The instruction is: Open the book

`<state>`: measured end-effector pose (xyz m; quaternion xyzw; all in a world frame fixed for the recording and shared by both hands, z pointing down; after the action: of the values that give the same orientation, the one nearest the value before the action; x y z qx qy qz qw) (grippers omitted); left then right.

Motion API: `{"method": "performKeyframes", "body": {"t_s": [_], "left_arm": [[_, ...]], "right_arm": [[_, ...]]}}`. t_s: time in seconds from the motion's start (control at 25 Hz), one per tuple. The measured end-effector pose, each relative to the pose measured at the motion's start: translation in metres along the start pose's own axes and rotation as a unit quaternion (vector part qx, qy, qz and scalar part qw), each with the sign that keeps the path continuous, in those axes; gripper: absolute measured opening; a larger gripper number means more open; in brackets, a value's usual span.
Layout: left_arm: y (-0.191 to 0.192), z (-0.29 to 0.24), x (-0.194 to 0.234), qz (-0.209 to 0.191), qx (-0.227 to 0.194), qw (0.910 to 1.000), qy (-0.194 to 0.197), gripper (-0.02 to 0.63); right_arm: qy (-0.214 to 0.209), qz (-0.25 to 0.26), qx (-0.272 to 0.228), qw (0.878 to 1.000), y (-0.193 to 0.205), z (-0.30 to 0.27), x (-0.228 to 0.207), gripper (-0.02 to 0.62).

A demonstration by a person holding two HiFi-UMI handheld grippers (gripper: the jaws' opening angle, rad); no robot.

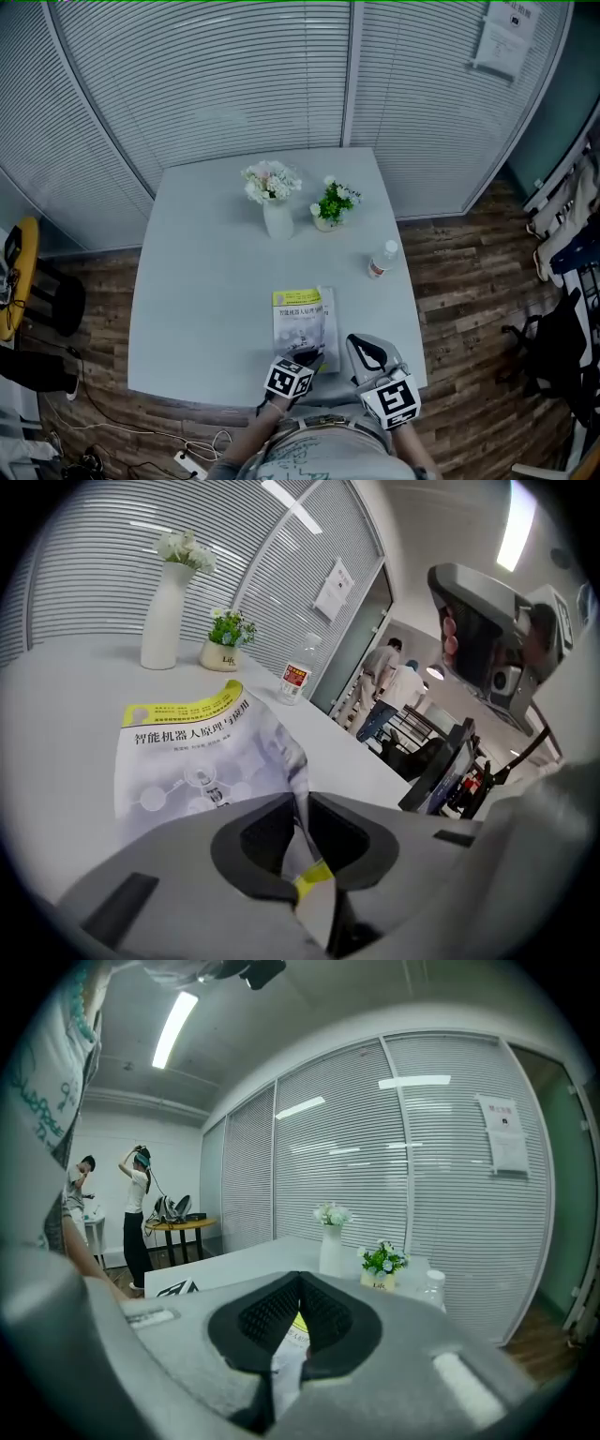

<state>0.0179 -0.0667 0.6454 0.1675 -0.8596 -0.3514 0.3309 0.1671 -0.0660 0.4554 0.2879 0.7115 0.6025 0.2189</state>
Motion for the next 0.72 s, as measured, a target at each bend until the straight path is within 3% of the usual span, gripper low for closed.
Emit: {"method": "performKeyframes", "body": {"t_s": [0.72], "left_arm": [[0.01,0.054,0.049,0.014,-0.005,0.9992,-0.037,0.046]], "right_arm": [[-0.021,0.008,0.009,1.0,-0.008,-0.049,0.047,0.003]]}}
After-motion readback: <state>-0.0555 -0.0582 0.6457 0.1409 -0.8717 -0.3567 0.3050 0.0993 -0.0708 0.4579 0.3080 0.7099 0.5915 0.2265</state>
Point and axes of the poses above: the fingertips, and each gripper's own axes: z backward along the fingers, x to its left, y out of its underside, the point moved 9 cm from there along z, backward along the fingers, and after that the axes turned 7 degrees about -x, right-handed, at the moved point
